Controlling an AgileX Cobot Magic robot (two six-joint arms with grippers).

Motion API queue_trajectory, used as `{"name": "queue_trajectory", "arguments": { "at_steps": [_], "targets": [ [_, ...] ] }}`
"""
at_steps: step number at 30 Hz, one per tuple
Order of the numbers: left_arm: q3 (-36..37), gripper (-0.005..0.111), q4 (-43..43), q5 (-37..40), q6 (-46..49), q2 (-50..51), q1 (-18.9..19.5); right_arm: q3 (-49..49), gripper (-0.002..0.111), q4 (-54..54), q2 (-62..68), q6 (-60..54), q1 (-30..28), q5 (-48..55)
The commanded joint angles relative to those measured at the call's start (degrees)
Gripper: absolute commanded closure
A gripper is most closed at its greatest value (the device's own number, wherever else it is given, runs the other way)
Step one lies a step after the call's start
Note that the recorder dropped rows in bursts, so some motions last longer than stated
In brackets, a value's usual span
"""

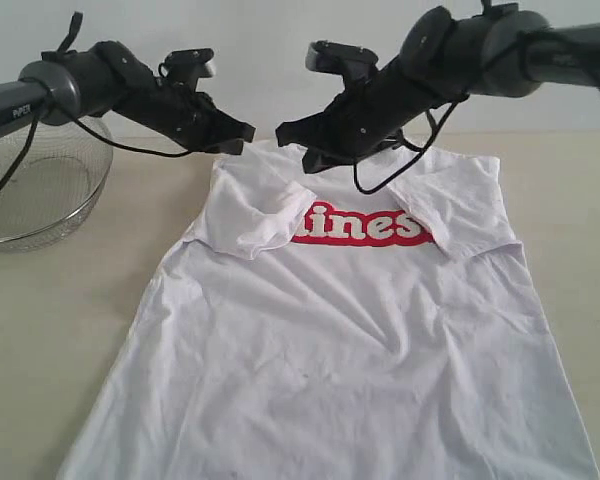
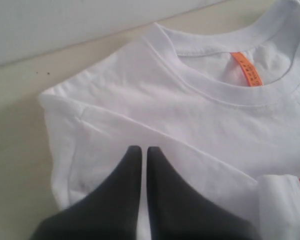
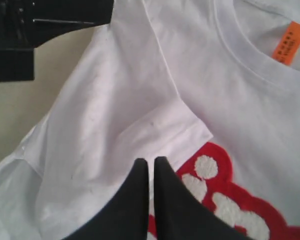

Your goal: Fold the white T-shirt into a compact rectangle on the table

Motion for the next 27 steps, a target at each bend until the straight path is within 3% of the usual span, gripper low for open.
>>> {"name": "queue_trajectory", "arguments": {
  "at_steps": [1,13,23,27],
  "targets": [
    [0.24,0.102,-1.88,-0.5,-0.75,2.31,-0.21,-9.66,0.109,0.36,6.79,1.63,-0.31,6.33],
    [0.24,0.102,-2.47,-2.52,-1.77,3.71,0.01,-21.94,0.109,-0.32,17.84,3.35,-0.41,10.51],
    [0.24,0.102,-1.07,-3.57,-2.25,3.71,0.51,-22.73,0.109,-15.42,19.96,13.15,-0.41,18.83],
    [0.24,0.102,-1.07,-3.98,-2.25,3.71,0.74,-22.73,0.109,-16.05,19.75,13.23,-0.3,22.58]
  ]
}}
